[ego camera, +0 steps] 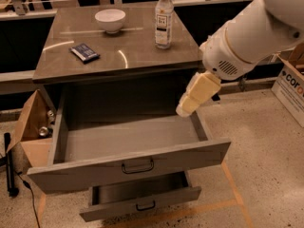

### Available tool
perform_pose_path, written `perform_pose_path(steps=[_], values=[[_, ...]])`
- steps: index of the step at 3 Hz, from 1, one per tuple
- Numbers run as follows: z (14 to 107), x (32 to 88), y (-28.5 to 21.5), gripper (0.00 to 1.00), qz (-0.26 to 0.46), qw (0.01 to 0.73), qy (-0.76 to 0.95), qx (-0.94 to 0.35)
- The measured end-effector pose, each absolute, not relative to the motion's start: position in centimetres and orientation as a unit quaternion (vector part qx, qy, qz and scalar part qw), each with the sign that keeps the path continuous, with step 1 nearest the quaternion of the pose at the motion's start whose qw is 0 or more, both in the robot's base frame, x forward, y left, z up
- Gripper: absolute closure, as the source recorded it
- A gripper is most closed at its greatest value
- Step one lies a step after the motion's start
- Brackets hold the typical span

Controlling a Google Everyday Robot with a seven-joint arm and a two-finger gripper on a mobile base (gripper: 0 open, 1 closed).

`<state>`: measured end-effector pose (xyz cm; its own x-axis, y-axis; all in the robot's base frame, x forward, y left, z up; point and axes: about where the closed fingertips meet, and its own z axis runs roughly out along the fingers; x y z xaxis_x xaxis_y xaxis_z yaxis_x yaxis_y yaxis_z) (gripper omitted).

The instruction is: Place rxbar blueberry into top drawer

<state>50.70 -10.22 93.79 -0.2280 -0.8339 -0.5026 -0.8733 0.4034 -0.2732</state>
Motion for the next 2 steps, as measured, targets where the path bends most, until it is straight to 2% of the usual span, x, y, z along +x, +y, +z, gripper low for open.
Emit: perform_pose_path(steps=[1,2], values=[[91.69,53.81,-5.42,0.0,0.036,0.317,0.793,-0.519],[91.75,54.55,-4.87,0.0,0.039,0.323,0.811,-0.485]])
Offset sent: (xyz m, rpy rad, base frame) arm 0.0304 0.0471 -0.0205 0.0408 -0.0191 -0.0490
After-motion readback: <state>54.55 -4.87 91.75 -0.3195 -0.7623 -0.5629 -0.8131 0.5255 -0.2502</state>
